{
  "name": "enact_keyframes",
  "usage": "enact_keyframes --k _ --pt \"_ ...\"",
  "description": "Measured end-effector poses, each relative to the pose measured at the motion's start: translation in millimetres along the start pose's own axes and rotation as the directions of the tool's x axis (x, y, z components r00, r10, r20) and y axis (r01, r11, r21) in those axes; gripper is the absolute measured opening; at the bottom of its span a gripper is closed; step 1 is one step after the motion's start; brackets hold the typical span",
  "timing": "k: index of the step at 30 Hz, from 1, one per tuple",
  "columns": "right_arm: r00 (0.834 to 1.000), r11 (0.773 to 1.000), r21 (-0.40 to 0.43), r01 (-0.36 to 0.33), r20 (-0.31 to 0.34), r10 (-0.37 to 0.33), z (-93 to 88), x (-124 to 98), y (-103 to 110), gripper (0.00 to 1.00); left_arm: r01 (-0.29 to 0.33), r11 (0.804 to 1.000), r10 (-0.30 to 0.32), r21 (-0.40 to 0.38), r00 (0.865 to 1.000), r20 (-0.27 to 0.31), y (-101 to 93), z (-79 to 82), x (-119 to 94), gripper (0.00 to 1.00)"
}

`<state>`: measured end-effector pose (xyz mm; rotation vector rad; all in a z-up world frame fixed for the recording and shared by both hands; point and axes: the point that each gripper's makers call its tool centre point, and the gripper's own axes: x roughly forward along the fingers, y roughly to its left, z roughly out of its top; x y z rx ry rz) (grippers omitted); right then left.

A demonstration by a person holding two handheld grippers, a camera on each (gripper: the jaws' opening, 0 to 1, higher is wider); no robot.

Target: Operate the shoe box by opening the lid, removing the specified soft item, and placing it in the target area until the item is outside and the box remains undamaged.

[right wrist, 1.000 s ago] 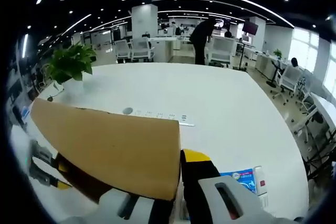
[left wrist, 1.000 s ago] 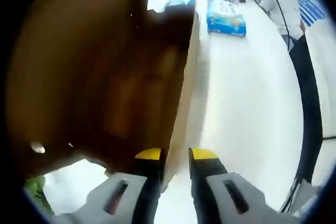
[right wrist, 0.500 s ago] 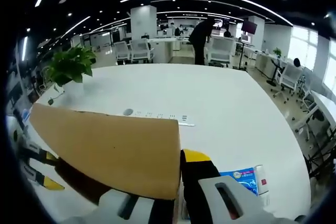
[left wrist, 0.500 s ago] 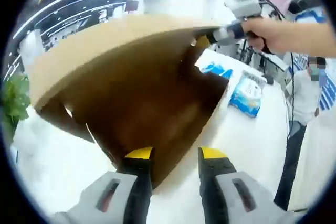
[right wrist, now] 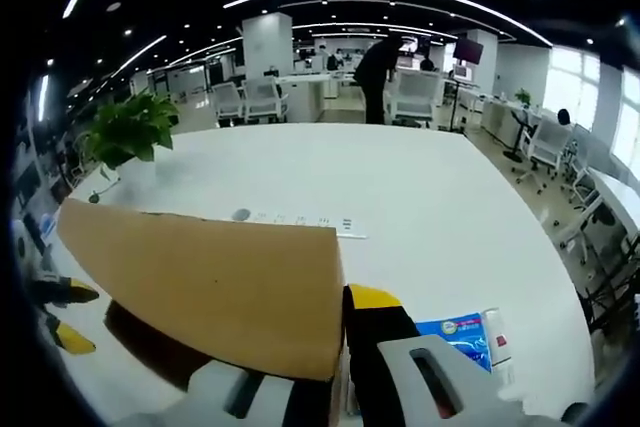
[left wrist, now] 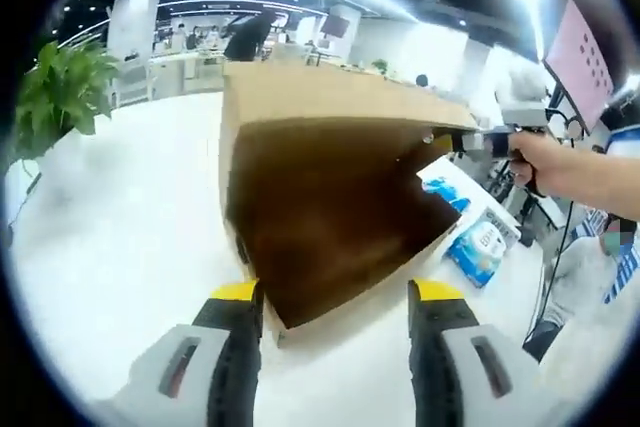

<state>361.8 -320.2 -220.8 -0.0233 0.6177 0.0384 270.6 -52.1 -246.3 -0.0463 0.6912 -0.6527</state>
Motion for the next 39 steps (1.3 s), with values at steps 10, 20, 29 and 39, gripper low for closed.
enact_keyframes --k 10,20,29,39 --pt "0.999 0.999 -0.011 0.033 0.034 -0.033 -7.4 -6 -2 0.0 -0.011 0.973 0.053 -0.232 0.983 0.177 34.7 27.6 -31 0.73" --pt "0.998 0.999 -0.007 0.038 0.056 -0.038 -8.8 -7 -3 0.0 -0.091 0.993 0.106 -0.078 0.973 0.207 40.3 27.8 -46 0.47" --pt "0.997 0.999 -0.015 0.039 0.06 -0.038 -9.6 -8 -4 0.0 -0.216 0.967 0.189 0.132 0.963 0.191 45.9 30.3 -45 0.39" --pt "0.998 0.999 -0.008 0.033 0.058 -0.033 -9.0 -7 -3 0.0 -0.256 0.954 0.204 0.154 0.935 0.291 48.0 58.5 -41 0.32"
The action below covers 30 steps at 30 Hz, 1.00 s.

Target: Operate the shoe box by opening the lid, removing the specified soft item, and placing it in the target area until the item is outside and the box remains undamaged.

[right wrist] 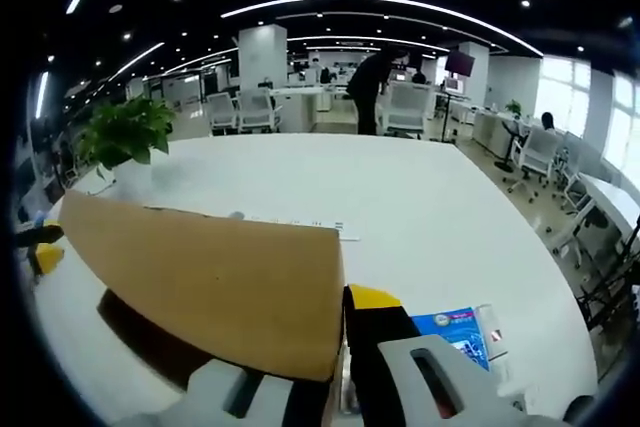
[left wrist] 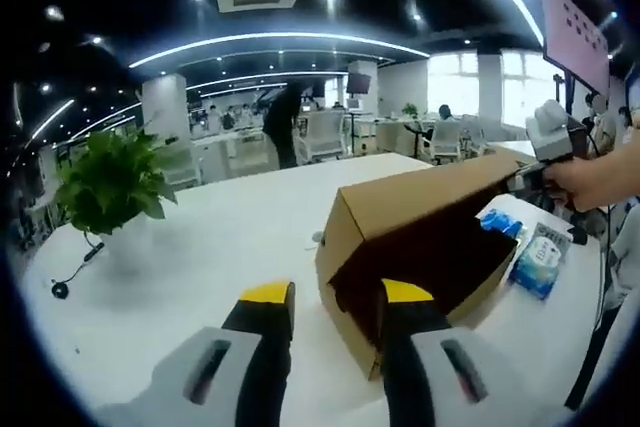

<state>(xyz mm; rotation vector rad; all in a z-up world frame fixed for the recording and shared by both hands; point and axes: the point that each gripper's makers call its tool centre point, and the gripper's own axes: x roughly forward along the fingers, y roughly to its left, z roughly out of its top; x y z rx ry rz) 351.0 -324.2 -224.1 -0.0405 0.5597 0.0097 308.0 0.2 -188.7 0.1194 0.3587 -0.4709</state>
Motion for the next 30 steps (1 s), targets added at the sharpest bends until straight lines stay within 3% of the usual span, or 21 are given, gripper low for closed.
enact_keyframes --k 3,5,7,9,13,20,23,27,30 --pt "1.0 1.0 -0.005 -0.002 -0.002 0.002 -0.1 0 0 0.0 0.022 1.0 -0.021 -0.011 1.0 0.016 -4.8 4.5 4 0.32" --pt "1.0 1.0 -0.009 -0.003 -0.002 0.003 -0.5 0 0 0.0 0.023 0.999 -0.024 0.029 1.0 0.01 -6.7 5.4 7 0.31" --pt "1.0 1.0 -0.008 -0.004 -0.002 0.004 -0.5 0 0 0.0 -0.004 0.992 0.007 0.123 1.0 -0.031 -3.8 2.7 10 0.29" --pt "1.0 1.0 -0.007 -0.003 -0.001 0.003 -0.5 -1 0 0.0 -0.015 0.989 0.014 0.149 1.0 0.012 -2.0 10.8 14 0.25" --pt "1.0 1.0 -0.002 -0.002 -0.004 0.002 -1.3 -1 0 0.0 -0.012 0.991 0.007 0.13 0.999 0.04 -7.4 20.1 21 0.25" --pt "1.0 1.0 -0.014 -0.007 -0.015 0.007 -4.8 -2 0 0.0 -0.005 0.988 0.0 0.154 0.999 0.037 -18.1 18.6 21 0.25" --pt "0.998 0.998 -0.042 -0.044 -0.053 0.042 -13.8 -1 3 0.01 0.017 0.986 -0.022 0.167 0.999 0.029 -23.0 17.4 21 0.24" --pt "0.997 0.996 -0.055 -0.07 -0.037 0.068 -12.2 -7 4 0.04 0.011 0.986 -0.014 0.169 1.0 0.022 -24.4 16.2 21 0.23" --pt "0.996 0.994 -0.071 -0.086 -0.006 0.085 -6.2 -12 6 0.07 0.012 0.992 -0.016 0.125 0.999 0.031 -23.7 18.5 22 0.23"
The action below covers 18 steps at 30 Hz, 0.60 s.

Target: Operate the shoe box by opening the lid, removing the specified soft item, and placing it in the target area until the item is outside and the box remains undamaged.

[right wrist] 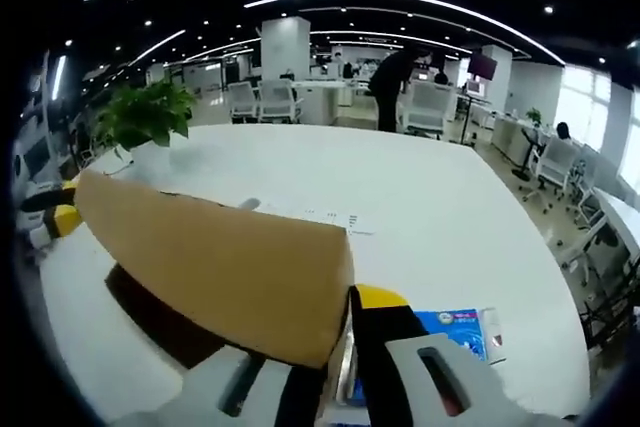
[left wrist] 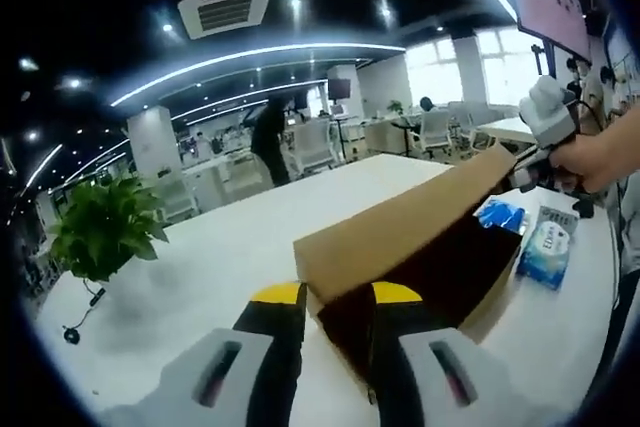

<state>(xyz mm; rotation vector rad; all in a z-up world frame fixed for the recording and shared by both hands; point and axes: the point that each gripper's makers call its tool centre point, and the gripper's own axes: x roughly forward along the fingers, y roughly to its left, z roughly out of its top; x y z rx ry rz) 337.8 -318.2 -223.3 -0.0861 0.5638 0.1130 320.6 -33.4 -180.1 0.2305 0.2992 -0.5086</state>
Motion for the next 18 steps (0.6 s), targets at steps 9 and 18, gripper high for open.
enact_keyframes --k 9,18 --pt "0.999 0.996 -0.085 -0.016 0.048 0.02 10.8 -12 4 0.14 0.002 1.0 -0.002 -0.001 1.0 0.012 1.3 4.2 0 0.22" --pt "0.993 0.993 -0.112 -0.034 0.109 0.046 19.5 -27 6 0.2 0.013 1.0 -0.013 0.007 1.0 0.007 0.9 1.4 -1 0.22"
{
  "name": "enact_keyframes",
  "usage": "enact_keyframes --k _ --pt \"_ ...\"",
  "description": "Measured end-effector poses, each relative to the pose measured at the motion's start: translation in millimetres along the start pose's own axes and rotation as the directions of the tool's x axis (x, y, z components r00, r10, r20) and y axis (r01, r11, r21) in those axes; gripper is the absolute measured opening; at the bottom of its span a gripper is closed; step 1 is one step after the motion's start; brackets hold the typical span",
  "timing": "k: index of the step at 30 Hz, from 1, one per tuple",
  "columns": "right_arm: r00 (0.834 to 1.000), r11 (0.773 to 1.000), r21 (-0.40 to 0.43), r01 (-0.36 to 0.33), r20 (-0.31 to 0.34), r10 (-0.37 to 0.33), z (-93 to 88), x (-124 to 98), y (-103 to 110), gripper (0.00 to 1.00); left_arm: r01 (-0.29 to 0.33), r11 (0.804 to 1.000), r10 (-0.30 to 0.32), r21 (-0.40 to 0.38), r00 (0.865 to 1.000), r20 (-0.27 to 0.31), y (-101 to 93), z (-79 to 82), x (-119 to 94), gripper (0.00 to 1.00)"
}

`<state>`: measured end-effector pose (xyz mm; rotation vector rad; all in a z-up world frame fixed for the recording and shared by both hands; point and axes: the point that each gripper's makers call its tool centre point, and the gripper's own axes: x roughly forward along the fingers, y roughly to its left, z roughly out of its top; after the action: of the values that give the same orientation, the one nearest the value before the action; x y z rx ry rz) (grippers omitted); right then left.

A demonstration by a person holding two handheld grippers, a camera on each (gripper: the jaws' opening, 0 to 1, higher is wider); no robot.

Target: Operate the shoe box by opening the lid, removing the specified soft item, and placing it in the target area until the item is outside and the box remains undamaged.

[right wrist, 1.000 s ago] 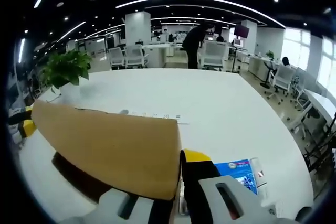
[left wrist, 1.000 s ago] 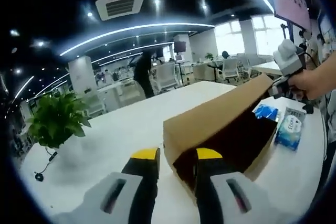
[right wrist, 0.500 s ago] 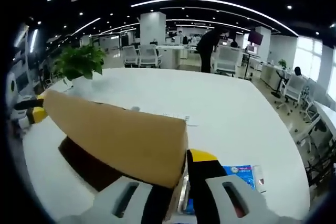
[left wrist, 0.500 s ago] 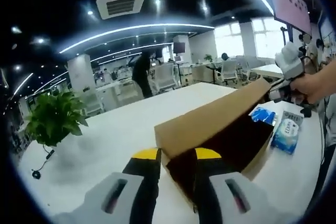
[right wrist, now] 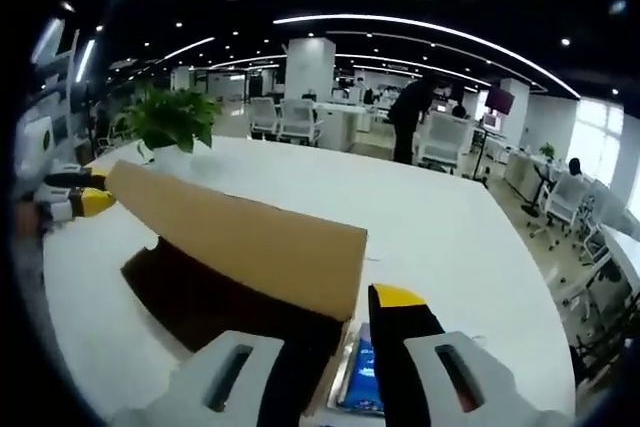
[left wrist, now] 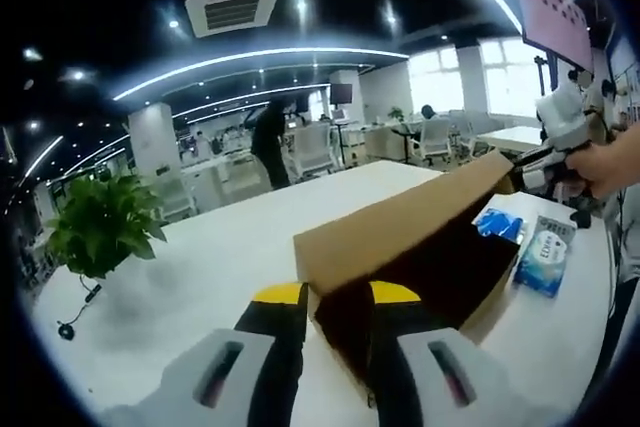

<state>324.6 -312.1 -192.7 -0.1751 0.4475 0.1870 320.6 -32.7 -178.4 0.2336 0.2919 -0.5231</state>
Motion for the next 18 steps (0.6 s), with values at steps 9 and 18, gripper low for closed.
enact_keyframes --k 9,18 --pt "0.999 0.983 -0.181 -0.015 0.031 0.021 9.2 -10 10 0.21 0.008 1.0 -0.008 -0.007 1.0 -0.001 -1.8 -1.0 -2 0.22" --pt "0.997 0.887 -0.461 -0.026 0.054 0.057 17.9 -11 14 0.39 0.008 1.0 -0.008 -0.009 1.0 0.002 -0.2 0.7 -1 0.22"
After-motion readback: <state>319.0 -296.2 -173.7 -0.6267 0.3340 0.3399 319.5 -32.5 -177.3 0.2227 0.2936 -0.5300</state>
